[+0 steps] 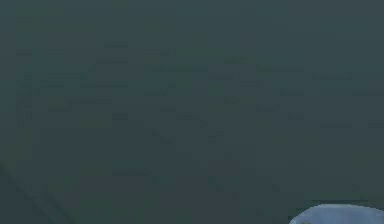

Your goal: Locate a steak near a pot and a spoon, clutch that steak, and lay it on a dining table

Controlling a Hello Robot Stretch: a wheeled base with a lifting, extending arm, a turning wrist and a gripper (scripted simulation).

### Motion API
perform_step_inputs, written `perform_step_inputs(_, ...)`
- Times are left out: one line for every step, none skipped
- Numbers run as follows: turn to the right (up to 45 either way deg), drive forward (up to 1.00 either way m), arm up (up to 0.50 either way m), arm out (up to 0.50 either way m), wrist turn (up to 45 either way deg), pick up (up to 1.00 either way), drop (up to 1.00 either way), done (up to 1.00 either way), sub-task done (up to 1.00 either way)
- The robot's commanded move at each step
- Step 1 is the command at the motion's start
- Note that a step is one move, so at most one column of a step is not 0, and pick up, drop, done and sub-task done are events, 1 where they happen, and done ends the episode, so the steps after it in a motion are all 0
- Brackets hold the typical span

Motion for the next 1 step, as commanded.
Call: perform_step_inputs(0.0, 0.0, 0.0, 0.0, 0.0, 0.0, 0.0, 1.0, 0.0)
